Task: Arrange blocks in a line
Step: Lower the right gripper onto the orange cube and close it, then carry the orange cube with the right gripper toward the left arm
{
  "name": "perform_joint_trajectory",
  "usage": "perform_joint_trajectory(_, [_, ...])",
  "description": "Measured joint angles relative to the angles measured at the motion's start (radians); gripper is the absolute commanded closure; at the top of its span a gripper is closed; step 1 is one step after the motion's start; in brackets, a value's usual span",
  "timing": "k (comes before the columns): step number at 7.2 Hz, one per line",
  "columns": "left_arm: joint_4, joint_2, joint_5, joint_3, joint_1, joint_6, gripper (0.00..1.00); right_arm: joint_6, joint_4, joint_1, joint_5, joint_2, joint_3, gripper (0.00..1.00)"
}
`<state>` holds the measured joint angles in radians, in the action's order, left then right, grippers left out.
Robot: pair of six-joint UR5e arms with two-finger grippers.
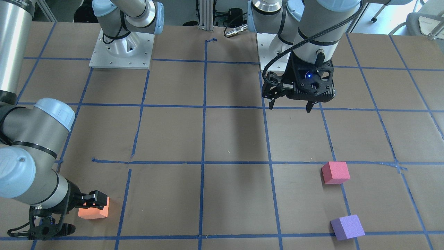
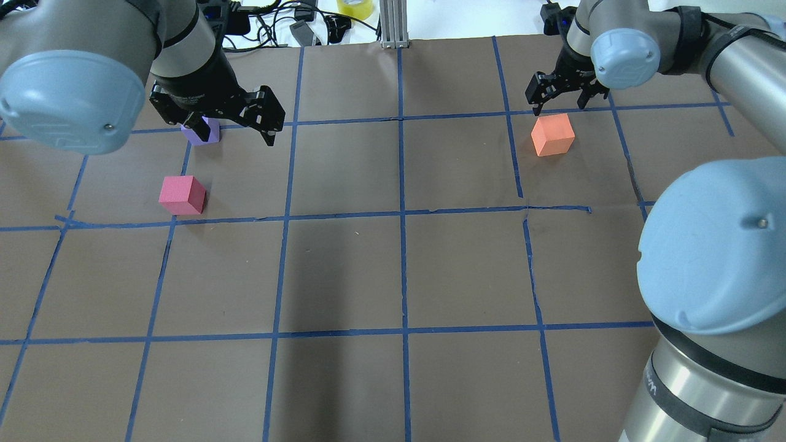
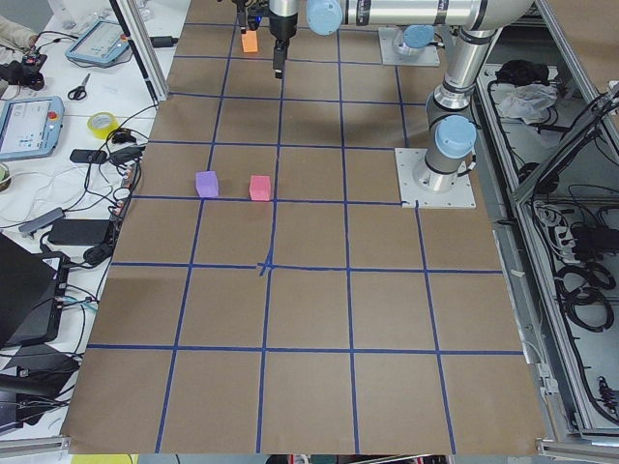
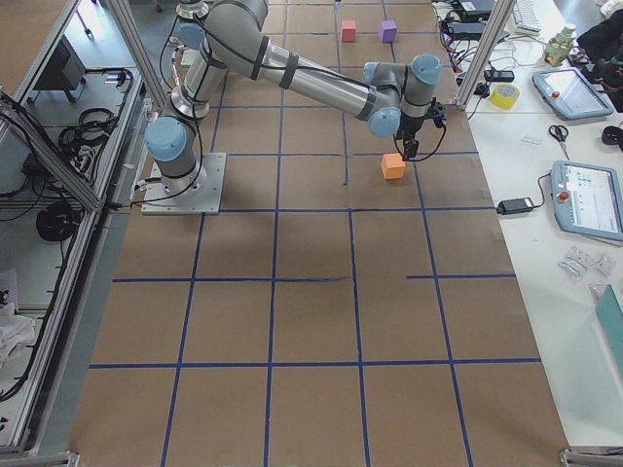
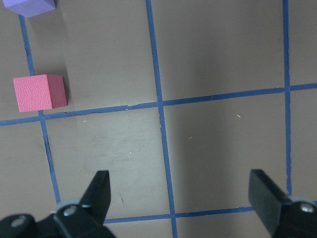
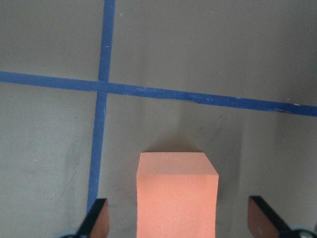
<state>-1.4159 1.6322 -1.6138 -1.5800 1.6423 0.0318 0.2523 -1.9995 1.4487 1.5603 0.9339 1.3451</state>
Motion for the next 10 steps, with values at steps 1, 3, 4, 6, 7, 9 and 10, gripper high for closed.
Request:
perform_joint_trajectory(1, [0.0,0.0,0.0,0.0,0.0,0.0,0.0,0.012,-0.004,-0.006,-0.005,-0.019,0.003,0.01])
perform_joint_trajectory(3, [0.0,0.0,0.0,0.0,0.0,0.0,0.0,0.02,-0.007,-0.009,-0.007,-0.053,0.011,0.4])
perform_joint_trajectory(4, [0.0,0.0,0.0,0.0,0.001,0.001,0.0,0.022,-0.006,-0.009,-0.007,-0.061,0.013,0.52])
perform_joint_trajectory(6, [0.0,0.0,-0.001,0.0,0.001,0.002,0.0,0.012,-0.001,-0.006,-0.009,-0.063,0.011,0.52])
perform_joint_trajectory(7, [-0.001,0.0,-0.001,0.0,0.001,0.002,0.0,-0.02,0.0,0.015,-0.015,-0.058,0.006,0.51])
perform_joint_trajectory(9, [-0.001,0.0,-0.003,0.0,0.0,0.003,0.0,-0.187,-0.008,0.138,-0.032,-0.057,-0.014,0.51])
perform_joint_trajectory(10, [-0.001,0.0,-0.003,0.0,-0.001,0.003,0.0,-0.301,-0.01,0.206,-0.041,-0.067,-0.038,0.5])
